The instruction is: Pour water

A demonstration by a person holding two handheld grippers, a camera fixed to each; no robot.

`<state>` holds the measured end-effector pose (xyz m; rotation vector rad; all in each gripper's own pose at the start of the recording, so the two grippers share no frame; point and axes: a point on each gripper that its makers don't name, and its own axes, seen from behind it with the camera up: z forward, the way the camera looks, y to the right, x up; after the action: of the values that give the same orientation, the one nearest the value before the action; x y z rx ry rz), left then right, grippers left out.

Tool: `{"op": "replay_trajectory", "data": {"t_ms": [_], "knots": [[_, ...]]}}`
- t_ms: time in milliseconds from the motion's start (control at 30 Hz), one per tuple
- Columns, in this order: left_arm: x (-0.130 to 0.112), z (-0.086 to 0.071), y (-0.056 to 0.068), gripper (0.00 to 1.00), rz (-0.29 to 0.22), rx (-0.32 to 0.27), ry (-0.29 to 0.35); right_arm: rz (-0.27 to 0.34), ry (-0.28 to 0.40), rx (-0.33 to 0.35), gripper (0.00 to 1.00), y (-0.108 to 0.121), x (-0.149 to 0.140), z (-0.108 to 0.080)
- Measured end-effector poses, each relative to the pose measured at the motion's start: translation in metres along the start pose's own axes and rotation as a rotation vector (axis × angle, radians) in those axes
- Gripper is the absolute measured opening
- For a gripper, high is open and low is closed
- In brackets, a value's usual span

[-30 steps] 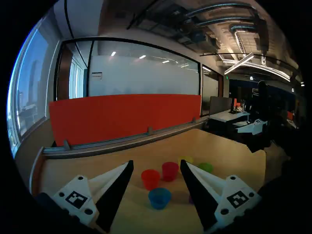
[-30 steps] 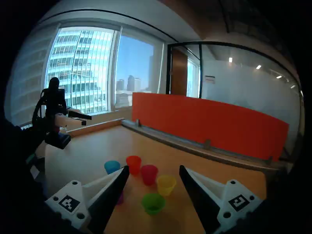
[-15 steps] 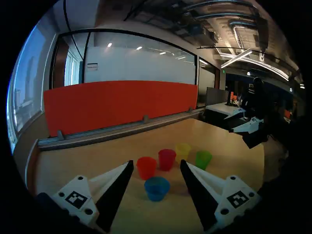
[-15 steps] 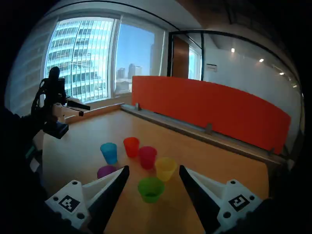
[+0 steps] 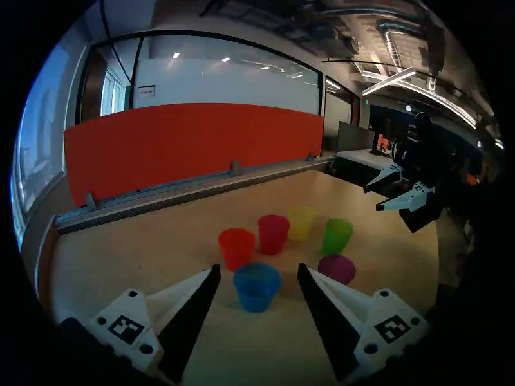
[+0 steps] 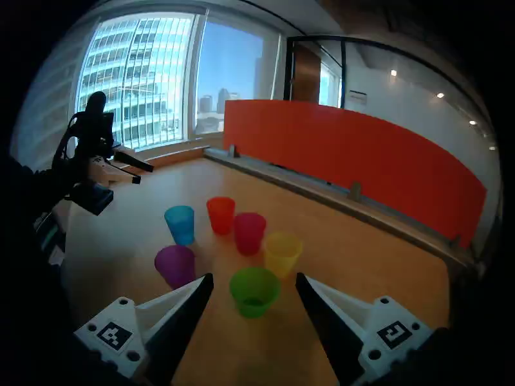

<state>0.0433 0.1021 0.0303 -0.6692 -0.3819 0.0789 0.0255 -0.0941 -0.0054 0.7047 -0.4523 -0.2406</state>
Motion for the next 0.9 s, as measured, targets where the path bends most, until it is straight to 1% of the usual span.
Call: {"op": "replay_trajectory", "data": {"t_ms": [200,467,667,900], "knots": [[-0.018,0.010,-0.002,0.89,0.017,-0.004,-0.033,0.003,-0.026,0.003,1.00,0.000,-0.016,0.011],[-0.044,0.023,-0.002,0.89,0.026,-0.014,-0.090,0.002,-0.065,0.010,1.00,-0.002,-0.037,0.026],[-0.062,0.033,-0.006,0.89,0.041,-0.010,-0.133,0.001,-0.090,0.017,0.99,-0.004,-0.049,0.037],[-0.079,0.045,-0.010,0.89,0.032,-0.017,-0.178,0.012,-0.116,0.024,0.99,-0.006,-0.061,0.049]]}}
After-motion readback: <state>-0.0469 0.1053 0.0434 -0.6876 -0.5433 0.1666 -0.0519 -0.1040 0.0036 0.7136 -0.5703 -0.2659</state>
